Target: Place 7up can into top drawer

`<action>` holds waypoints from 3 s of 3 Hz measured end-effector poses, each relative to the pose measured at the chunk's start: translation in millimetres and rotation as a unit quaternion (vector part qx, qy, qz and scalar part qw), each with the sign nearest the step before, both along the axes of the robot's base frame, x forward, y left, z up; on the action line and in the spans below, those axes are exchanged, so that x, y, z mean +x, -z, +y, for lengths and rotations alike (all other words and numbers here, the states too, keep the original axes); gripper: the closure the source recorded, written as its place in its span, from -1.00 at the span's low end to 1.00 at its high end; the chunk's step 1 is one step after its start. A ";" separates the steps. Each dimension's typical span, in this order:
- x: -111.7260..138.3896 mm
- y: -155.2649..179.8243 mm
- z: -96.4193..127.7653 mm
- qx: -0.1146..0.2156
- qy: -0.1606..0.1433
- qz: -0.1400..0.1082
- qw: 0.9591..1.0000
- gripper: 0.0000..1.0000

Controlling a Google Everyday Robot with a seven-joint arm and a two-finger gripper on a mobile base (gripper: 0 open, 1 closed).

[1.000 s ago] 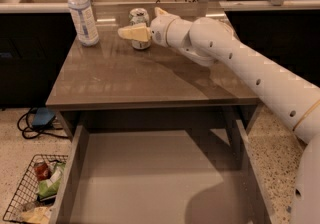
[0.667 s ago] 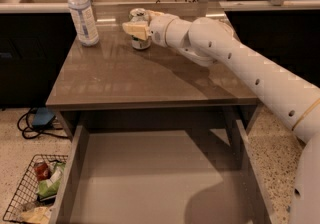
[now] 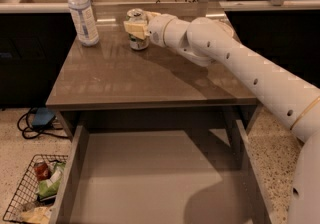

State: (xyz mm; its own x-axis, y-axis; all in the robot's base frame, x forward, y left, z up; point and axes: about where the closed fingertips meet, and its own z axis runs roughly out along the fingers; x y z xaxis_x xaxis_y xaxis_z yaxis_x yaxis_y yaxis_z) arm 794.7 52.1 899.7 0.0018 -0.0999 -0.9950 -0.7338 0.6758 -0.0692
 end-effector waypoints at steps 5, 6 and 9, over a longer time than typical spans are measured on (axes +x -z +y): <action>-64.1 -71.4 -24.4 -0.011 0.015 -0.037 0.999 1.00; -101.4 -80.0 -35.5 -0.029 0.021 -0.025 0.999 1.00; -236.5 -40.6 -52.6 -0.075 -0.014 -0.008 0.997 1.00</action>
Offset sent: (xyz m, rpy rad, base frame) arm -0.0004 0.0023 -0.0002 0.0004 0.0004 0.0032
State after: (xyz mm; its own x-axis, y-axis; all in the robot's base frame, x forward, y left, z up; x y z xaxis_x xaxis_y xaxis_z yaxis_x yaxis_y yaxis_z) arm 558.2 -0.5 940.2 0.0218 -0.2467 -0.9689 -0.7508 0.6359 -0.1788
